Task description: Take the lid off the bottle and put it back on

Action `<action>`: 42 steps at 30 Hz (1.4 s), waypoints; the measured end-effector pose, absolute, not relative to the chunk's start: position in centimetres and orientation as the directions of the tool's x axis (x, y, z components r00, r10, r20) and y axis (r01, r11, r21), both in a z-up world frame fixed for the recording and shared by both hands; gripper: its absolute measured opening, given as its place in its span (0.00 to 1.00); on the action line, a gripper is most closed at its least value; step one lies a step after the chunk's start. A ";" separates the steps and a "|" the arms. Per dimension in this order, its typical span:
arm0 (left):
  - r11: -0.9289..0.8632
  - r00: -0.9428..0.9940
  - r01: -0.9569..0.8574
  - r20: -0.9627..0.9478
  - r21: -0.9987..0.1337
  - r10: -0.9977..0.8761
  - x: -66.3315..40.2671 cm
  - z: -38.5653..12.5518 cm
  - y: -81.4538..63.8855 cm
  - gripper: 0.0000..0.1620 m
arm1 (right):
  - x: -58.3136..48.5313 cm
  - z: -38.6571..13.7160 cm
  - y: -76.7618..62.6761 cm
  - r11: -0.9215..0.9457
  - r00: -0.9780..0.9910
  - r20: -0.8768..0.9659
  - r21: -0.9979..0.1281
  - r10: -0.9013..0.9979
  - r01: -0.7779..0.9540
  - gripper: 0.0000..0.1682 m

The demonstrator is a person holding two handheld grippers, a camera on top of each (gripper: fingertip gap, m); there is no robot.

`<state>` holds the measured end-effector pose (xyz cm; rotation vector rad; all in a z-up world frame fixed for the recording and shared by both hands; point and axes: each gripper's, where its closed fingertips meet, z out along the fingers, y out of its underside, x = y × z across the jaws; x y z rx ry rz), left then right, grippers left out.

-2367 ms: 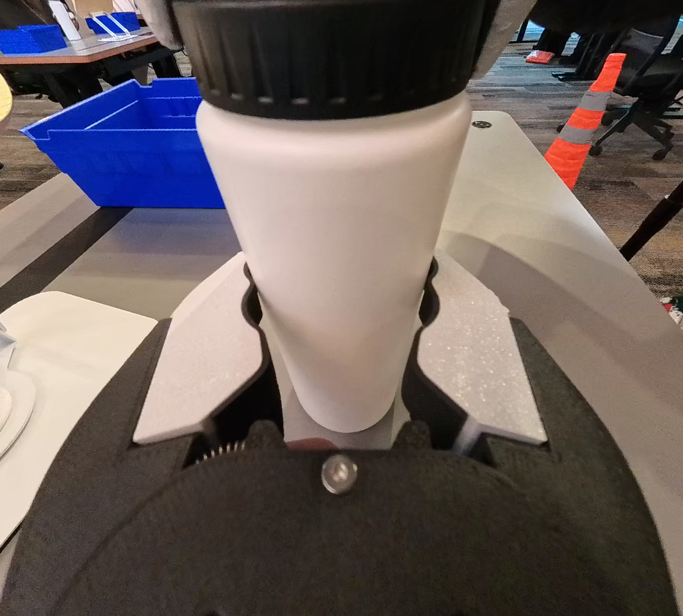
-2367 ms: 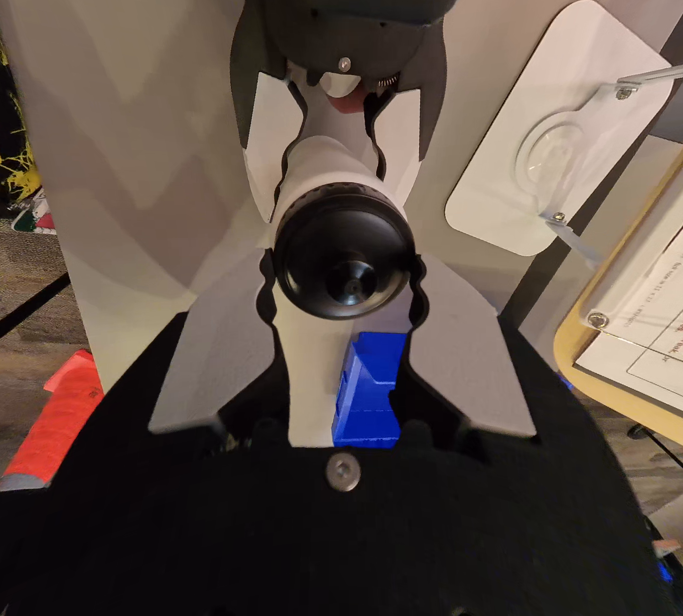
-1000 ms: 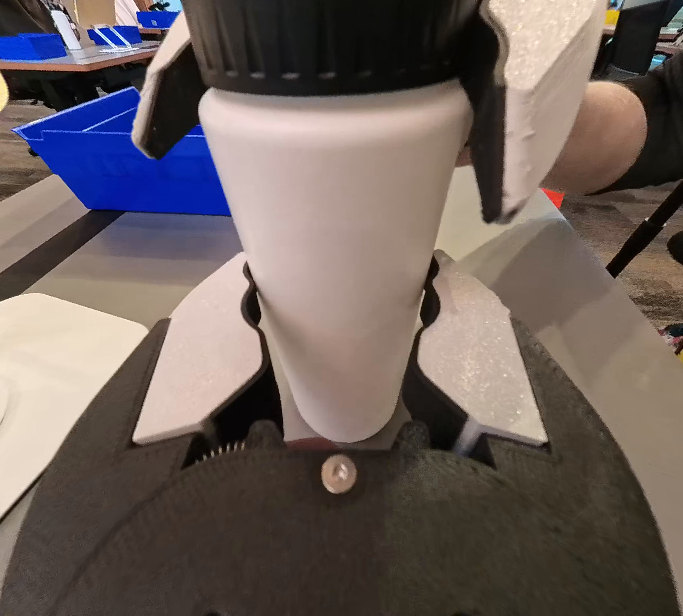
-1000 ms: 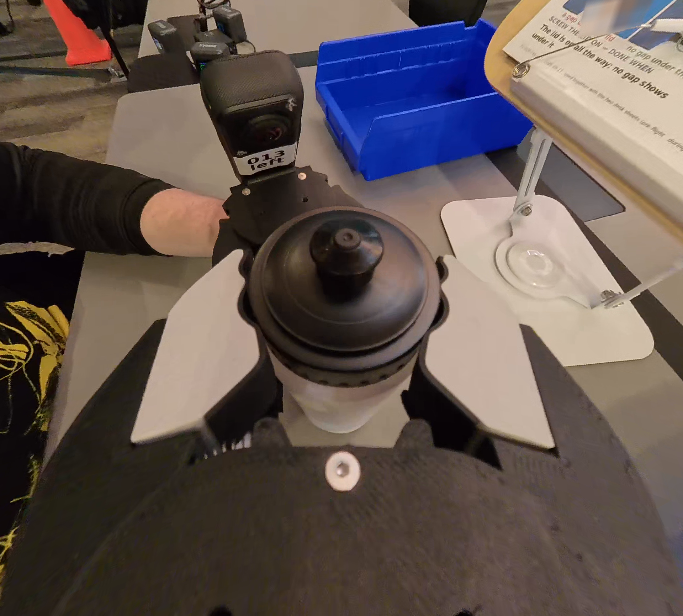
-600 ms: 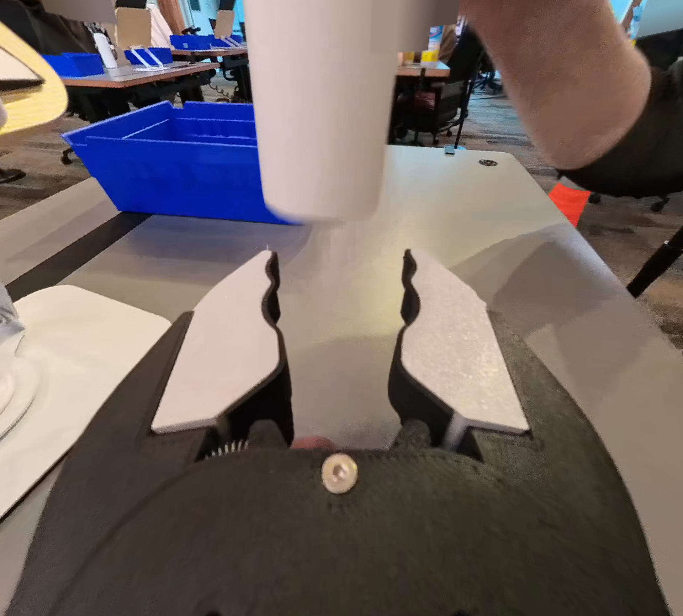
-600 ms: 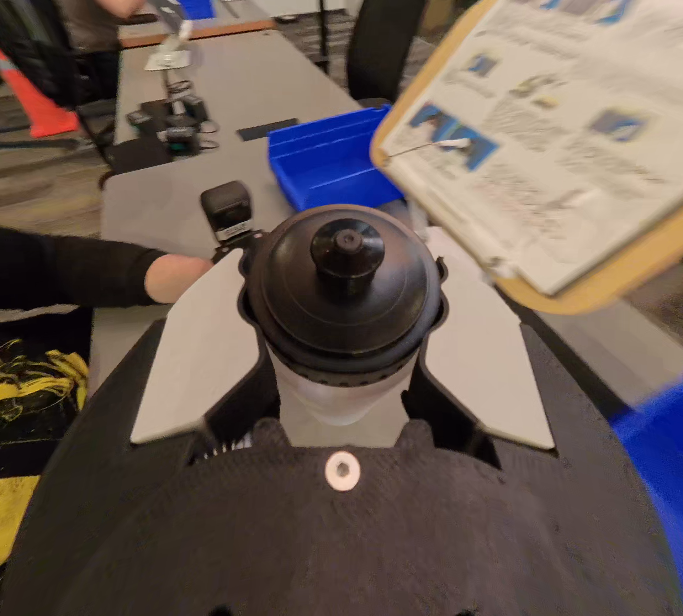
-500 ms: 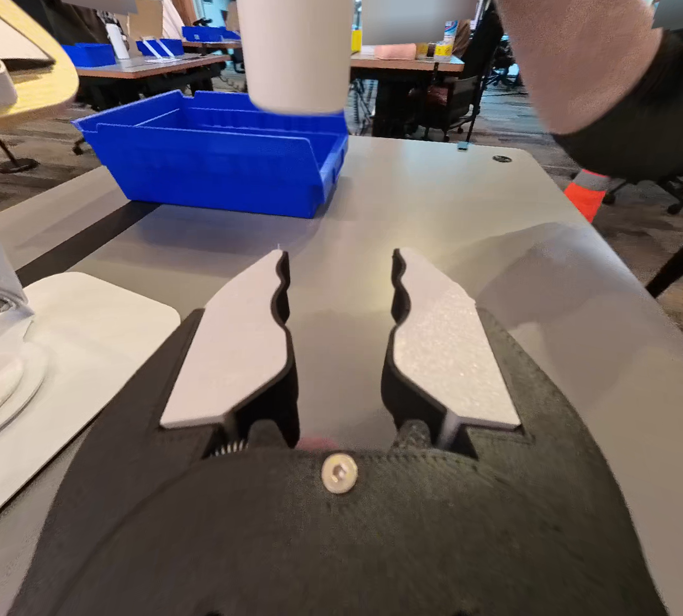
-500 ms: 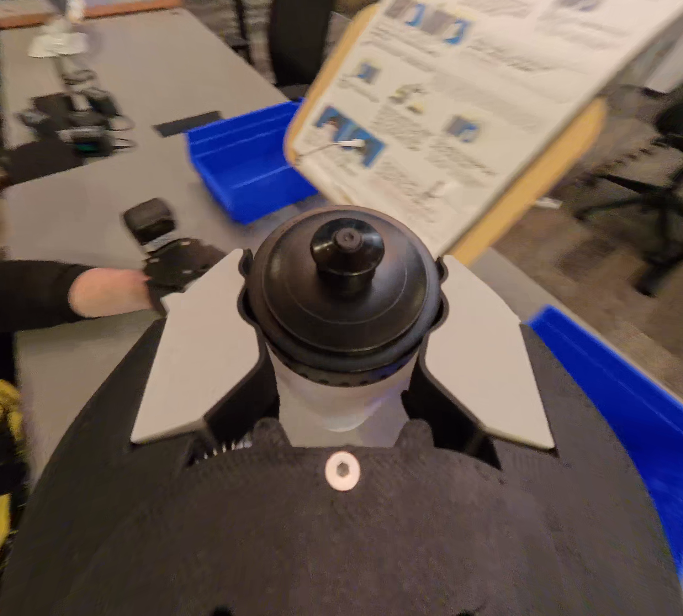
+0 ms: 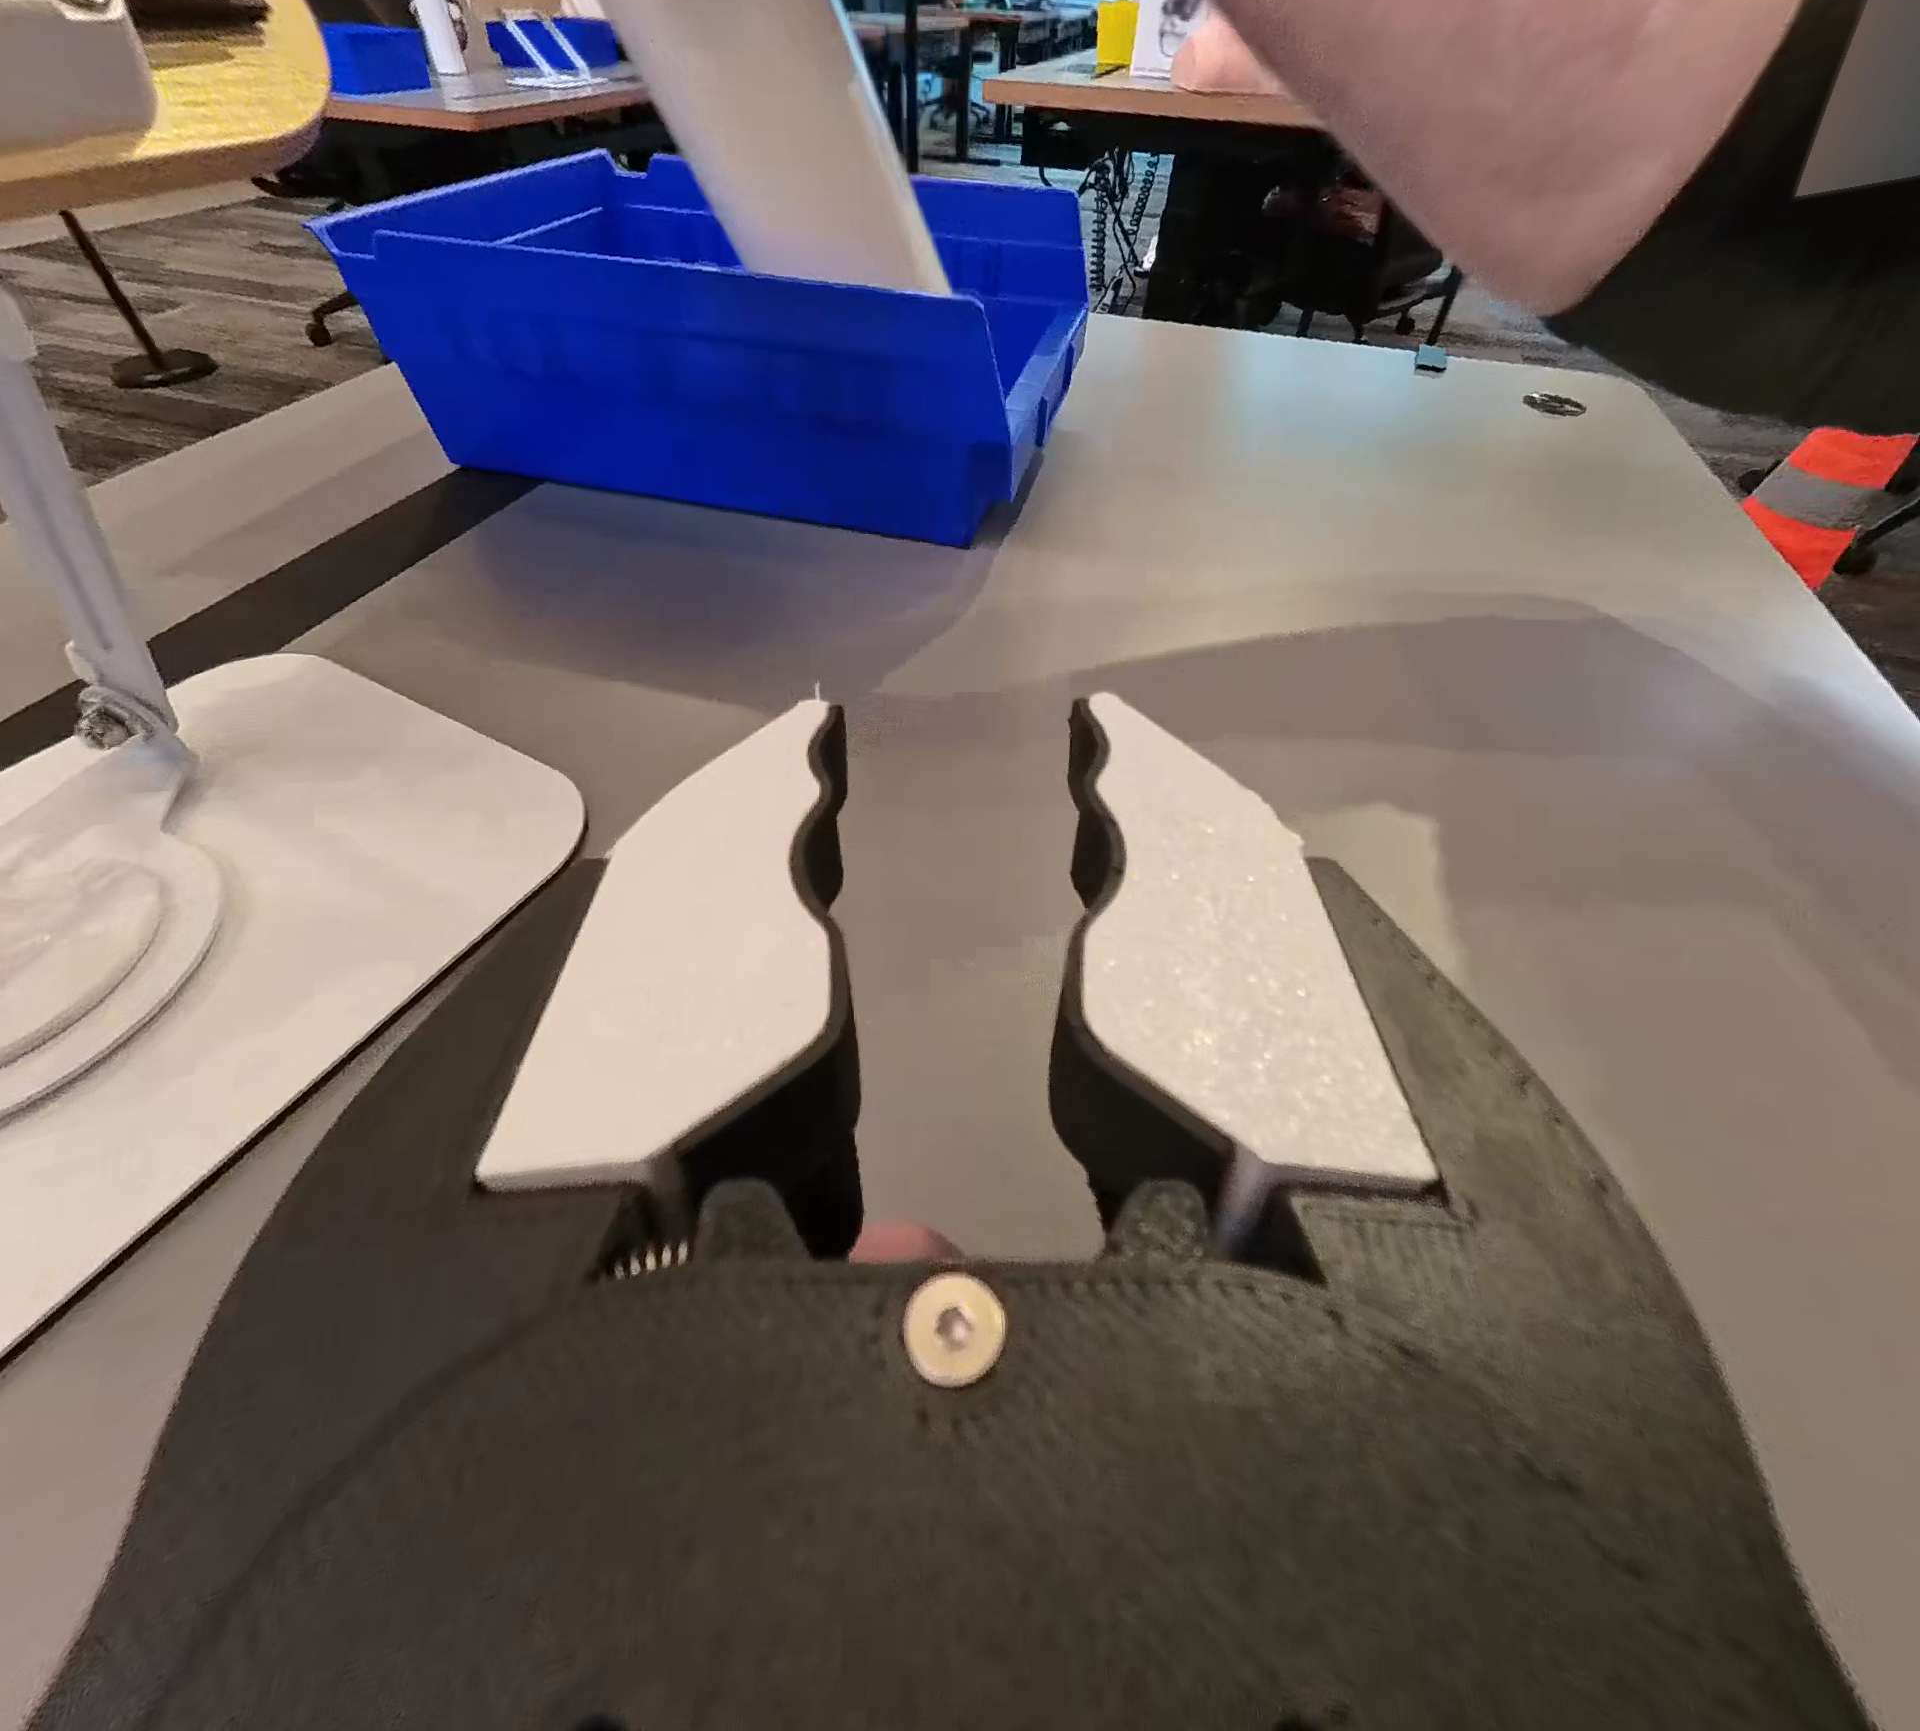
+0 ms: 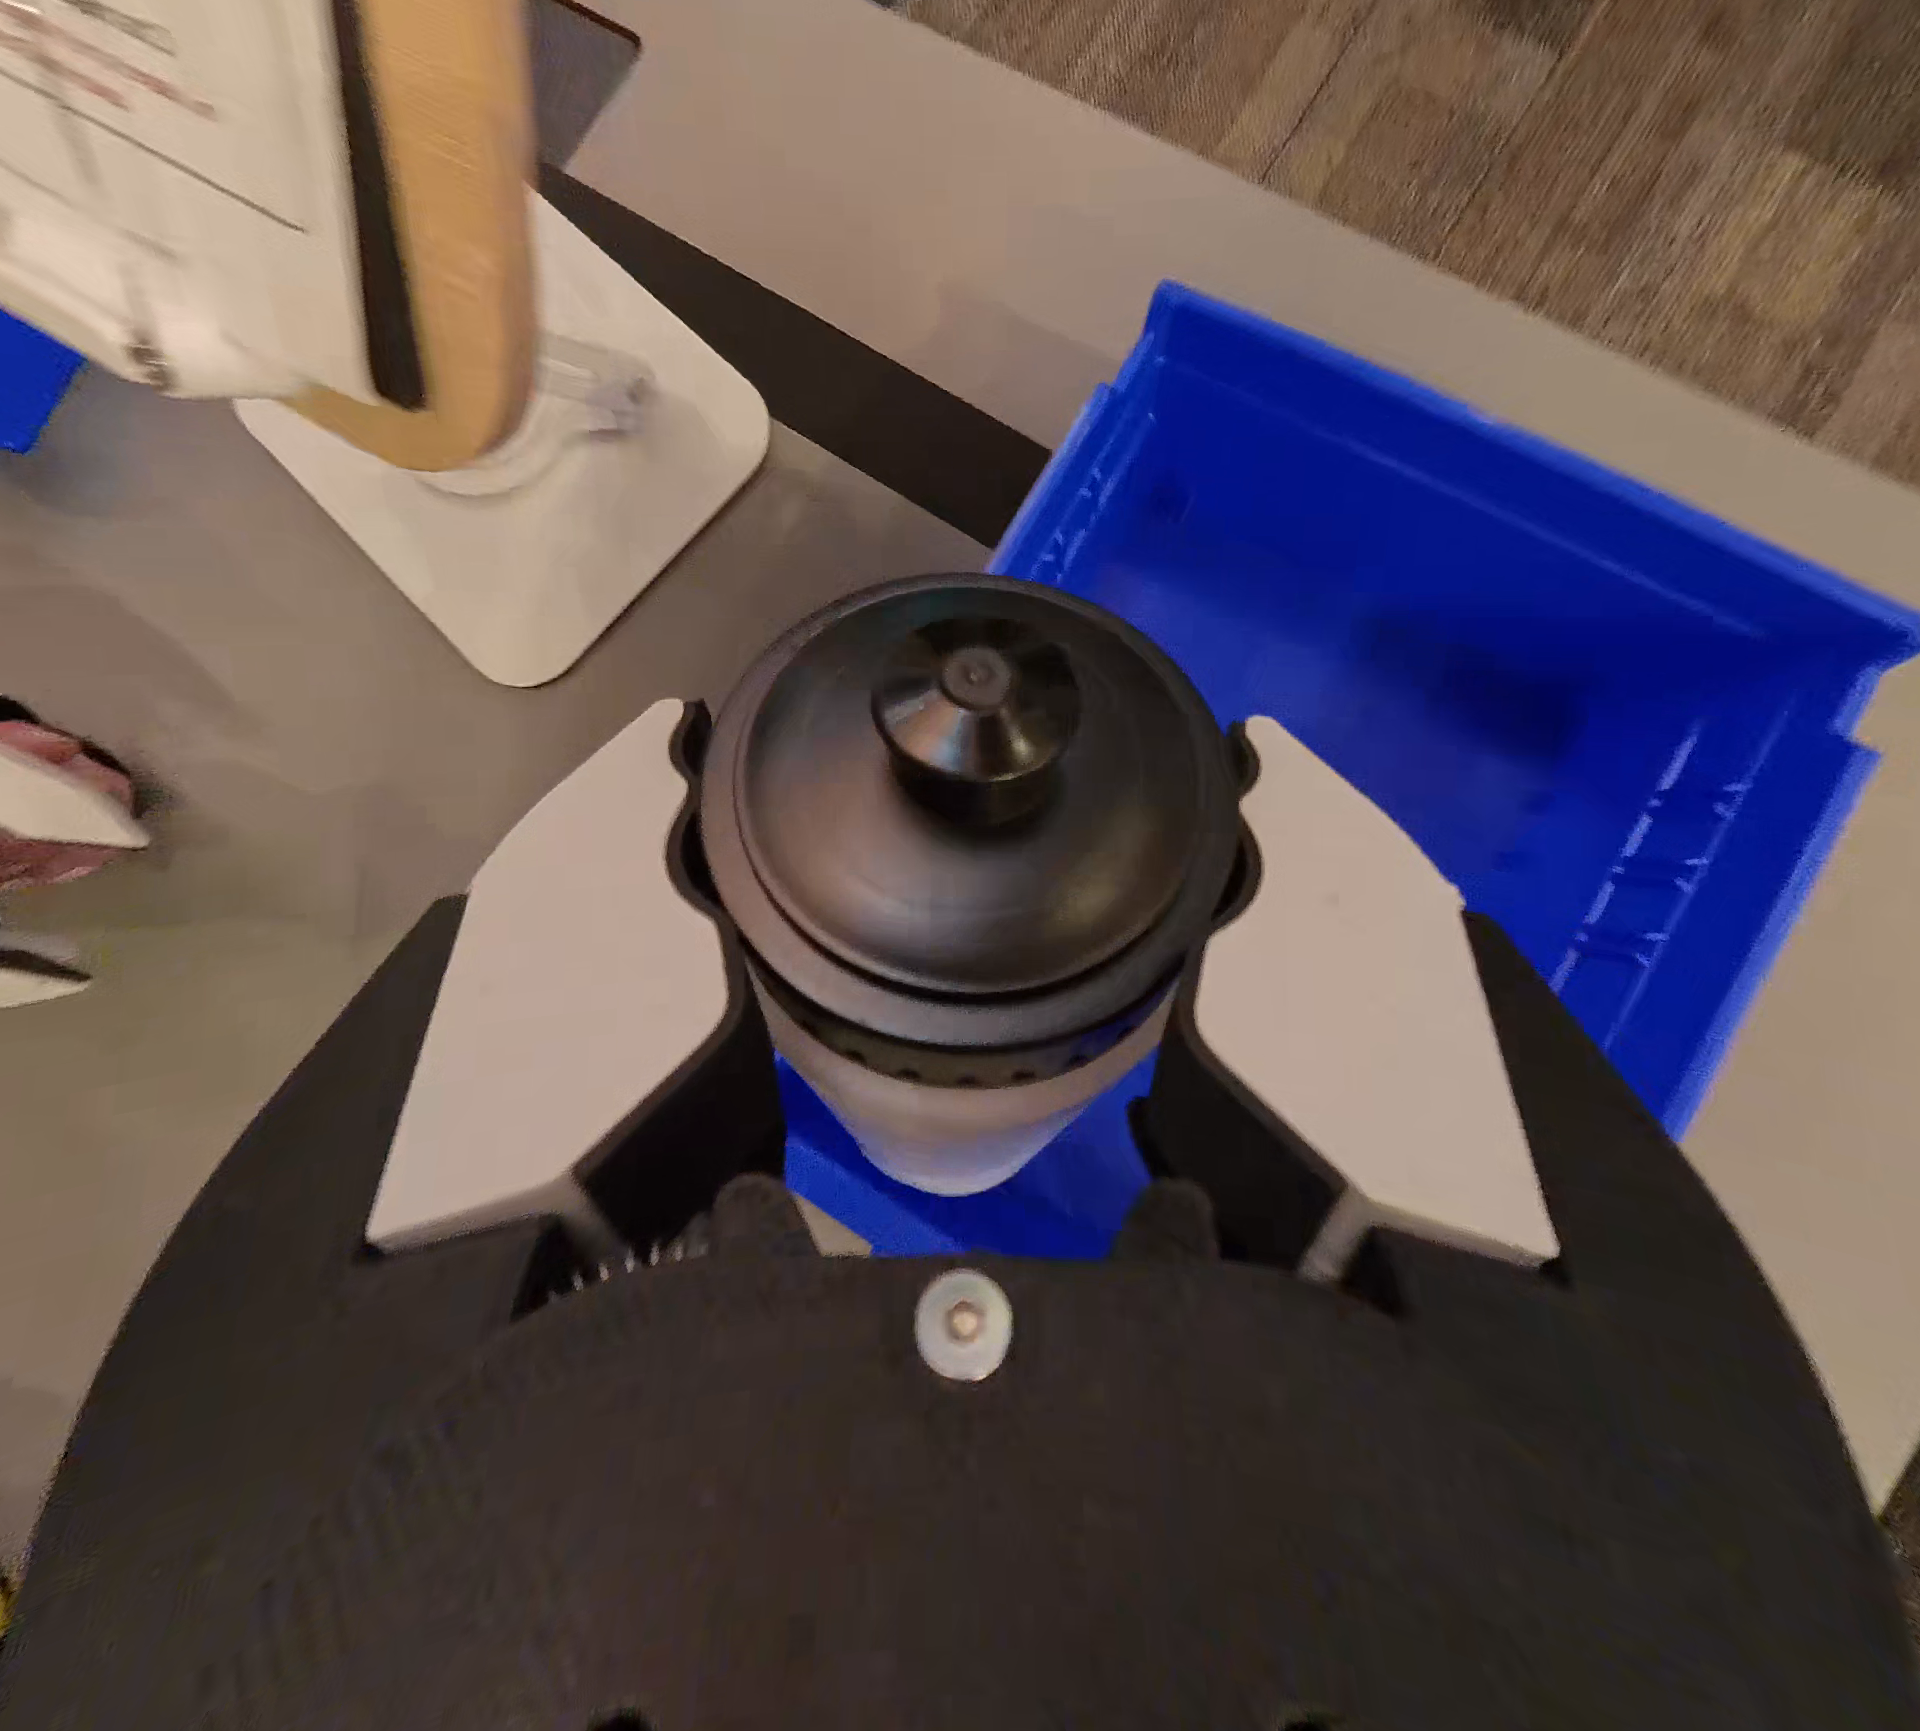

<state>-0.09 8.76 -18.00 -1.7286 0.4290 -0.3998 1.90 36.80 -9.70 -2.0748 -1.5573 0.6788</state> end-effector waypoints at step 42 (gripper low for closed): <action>-0.397 0.975 -0.114 -0.026 -0.911 -0.220 -4.4 -21.1 10.4 0.59 | -4.5 -21.8 14.0 0.015 -0.138 -0.083 -0.805 0.987 0.593 0.56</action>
